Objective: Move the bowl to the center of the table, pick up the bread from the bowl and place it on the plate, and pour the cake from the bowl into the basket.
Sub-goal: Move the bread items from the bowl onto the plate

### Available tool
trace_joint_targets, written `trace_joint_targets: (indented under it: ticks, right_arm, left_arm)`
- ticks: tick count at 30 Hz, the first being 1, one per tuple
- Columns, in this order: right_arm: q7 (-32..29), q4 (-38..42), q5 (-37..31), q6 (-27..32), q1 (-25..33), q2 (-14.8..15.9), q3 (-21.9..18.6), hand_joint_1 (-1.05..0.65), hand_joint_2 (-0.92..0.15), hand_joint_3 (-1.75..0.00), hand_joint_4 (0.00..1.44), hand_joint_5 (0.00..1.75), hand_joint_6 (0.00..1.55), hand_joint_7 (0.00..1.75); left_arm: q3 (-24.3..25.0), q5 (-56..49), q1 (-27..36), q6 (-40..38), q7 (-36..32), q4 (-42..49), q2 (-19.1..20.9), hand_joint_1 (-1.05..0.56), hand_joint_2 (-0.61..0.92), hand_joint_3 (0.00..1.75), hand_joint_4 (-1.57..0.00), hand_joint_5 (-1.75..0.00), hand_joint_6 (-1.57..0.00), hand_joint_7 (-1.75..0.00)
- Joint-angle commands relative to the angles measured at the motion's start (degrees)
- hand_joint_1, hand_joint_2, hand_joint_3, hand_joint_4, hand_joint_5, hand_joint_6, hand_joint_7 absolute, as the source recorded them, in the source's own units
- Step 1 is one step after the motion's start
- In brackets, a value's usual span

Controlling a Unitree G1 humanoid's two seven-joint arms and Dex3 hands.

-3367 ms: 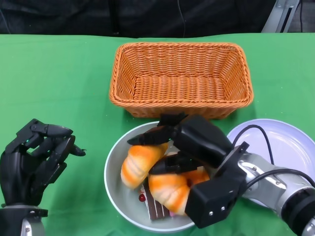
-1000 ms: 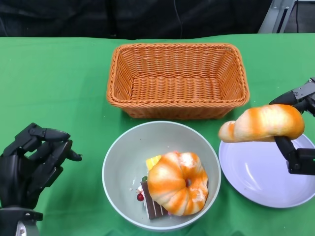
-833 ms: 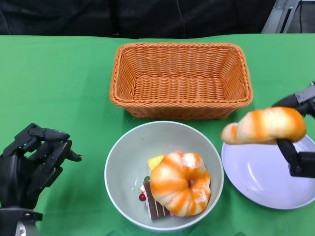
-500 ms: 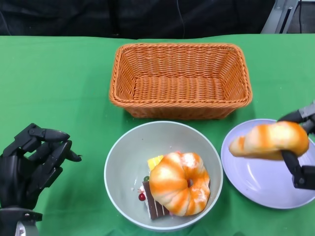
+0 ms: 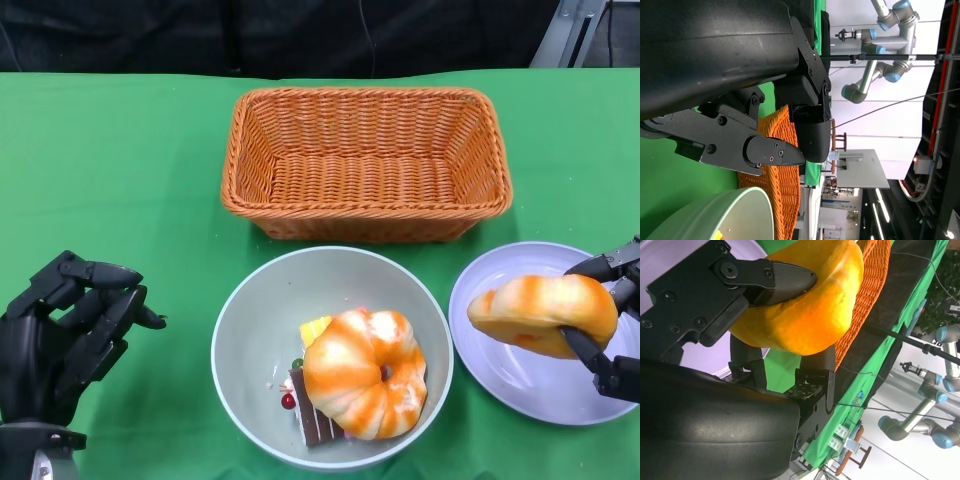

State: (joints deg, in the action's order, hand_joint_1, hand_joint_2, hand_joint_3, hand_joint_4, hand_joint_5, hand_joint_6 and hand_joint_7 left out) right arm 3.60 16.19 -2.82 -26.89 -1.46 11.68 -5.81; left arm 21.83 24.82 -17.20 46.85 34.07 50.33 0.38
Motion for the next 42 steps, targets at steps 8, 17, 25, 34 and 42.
trace_joint_targets:
  ticks: [8, 17, 25, 34, 42]
  right_arm:
    - [-0.41, 3.72, 1.09, -0.45, -2.07, 0.23, -0.99, -0.18, -0.81, -0.67, 0.75, 1.75, 0.52, 1.54]
    - [0.96, 0.14, 5.25, 11.01, -2.19, -0.45, -1.41, -0.19, -0.89, -0.49, 0.67, 1.75, 0.45, 1.59]
    - [2.64, -2.35, 9.09, 20.31, -2.93, -0.57, -2.15, -0.15, -0.92, -0.46, 0.63, 1.75, 0.39, 1.62]
    - [3.47, -2.59, 11.37, 27.42, -4.52, -0.72, -3.08, -0.13, -0.92, -0.47, 0.58, 1.75, 0.38, 1.59]
    - [1.71, -2.82, 11.42, 35.11, -5.93, -1.23, -3.36, -0.14, -0.92, -0.42, 0.53, 1.75, 0.43, 1.51]
  left_arm:
    - [0.21, -0.12, 0.58, 0.48, -0.51, -0.25, 0.93, -0.18, 0.92, 0.27, -0.85, -1.34, -0.89, -1.05]
    - [0.35, 0.79, 0.6, -0.17, 0.97, -0.11, 1.09, -0.17, 0.92, 0.3, -0.84, -1.34, -0.88, -1.05]
    - [0.31, 0.79, 0.84, -0.33, 0.78, -0.4, 0.85, -0.17, 0.92, 0.29, -0.84, -1.34, -0.88, -1.04]
    - [0.12, 0.35, 1.16, -0.16, 0.6, -0.48, 0.9, -0.18, 0.92, 0.28, -0.83, -1.33, -0.88, -1.04]
    - [0.02, 0.52, 1.51, -0.31, 0.71, -0.9, 0.81, -0.18, 0.92, 0.28, -0.83, -1.33, -0.88, -1.04]
